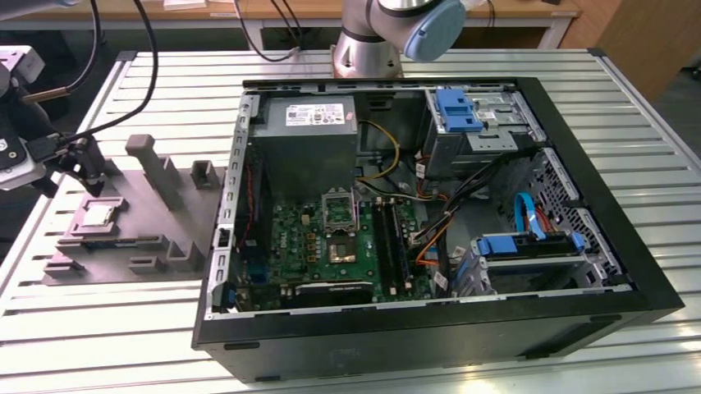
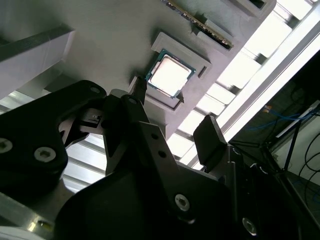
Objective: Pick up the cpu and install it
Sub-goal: 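Pick up the cpu and move it towards the insertion slot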
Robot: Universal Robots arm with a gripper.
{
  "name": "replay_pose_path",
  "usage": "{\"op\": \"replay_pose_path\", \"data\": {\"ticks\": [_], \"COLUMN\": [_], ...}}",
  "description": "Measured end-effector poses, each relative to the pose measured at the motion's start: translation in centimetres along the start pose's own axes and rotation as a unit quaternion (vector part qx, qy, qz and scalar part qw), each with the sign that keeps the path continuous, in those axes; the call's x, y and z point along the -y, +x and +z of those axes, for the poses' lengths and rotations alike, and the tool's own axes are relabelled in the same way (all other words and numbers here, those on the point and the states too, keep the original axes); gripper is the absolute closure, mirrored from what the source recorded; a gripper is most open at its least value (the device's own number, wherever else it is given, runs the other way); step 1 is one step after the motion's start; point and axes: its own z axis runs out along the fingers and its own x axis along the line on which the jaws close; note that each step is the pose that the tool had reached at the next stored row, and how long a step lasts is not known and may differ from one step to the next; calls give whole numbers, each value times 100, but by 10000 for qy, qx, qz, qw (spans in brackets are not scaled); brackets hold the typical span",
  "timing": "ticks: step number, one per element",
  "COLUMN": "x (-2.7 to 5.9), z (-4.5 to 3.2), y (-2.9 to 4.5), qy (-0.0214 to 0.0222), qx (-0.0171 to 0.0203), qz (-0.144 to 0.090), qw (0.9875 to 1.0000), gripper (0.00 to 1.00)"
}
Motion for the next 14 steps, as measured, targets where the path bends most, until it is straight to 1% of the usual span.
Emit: {"op": "replay_pose_path", "data": {"ticks": [2, 8, 14], "x": [1, 6, 9], "z": [19, 111, 161], "y": [1, 0, 0], "qy": [1, 1, 19], "qx": [-2, -2, -6], "qz": [11, 11, 10], "qw": [10000, 10000, 10000], "gripper": [35, 35, 35]}}
